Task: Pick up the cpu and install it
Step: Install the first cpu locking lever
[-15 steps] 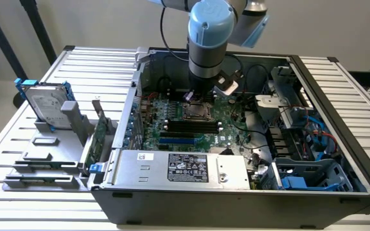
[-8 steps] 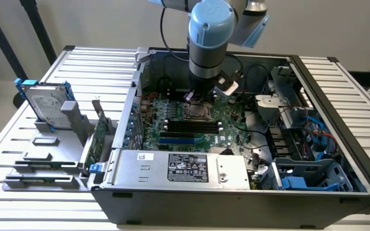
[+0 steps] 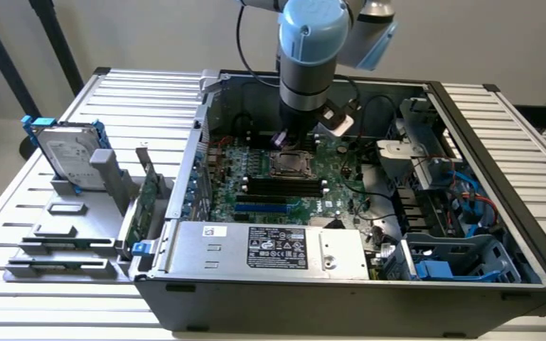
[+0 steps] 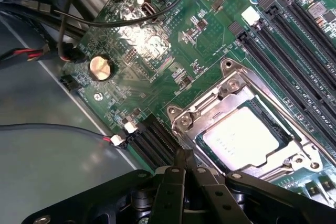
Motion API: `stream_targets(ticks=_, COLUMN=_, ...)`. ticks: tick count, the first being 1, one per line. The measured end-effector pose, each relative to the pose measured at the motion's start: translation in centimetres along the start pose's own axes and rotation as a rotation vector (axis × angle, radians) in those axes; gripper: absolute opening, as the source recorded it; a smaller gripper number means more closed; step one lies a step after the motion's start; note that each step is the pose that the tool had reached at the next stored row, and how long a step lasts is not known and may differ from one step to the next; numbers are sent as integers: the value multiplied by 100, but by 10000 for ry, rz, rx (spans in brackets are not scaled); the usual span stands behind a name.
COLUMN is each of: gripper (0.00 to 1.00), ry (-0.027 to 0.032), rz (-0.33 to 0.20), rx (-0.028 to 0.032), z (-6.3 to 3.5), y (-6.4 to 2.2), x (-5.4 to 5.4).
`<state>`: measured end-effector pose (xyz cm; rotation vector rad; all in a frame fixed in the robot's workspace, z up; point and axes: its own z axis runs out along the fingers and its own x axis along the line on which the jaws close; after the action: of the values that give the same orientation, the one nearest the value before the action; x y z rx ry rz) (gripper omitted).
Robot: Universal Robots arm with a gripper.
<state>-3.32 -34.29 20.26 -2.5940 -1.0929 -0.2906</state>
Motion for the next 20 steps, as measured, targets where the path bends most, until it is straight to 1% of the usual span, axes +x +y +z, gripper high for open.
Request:
stream_targets(ticks=3, gripper=11, ry=-2, rz=-1, rx=1, z=-54, y=-9, x=7)
stream_targets(ticks=5, gripper=11, ry=3, rz=-1, rx=5, z=-81, y=-17, x=-13)
stream_targets(ticks=10, gripper=11, ry=11, rz=2, rx=12, z=-131, y=-78, x=-148)
stream_targets(ticks=13, gripper=11, ry=18, rz=2, rx=19, z=-182, y=-94, x=-223)
stream_targets(ticks=18, gripper=11, ry=19, rz=2, rx=19, z=-327, y=-84, x=-286)
stream_targets(ticks=20, gripper=11, ry=17, rz=2, rx=18, z=-390, y=-66, x=-313)
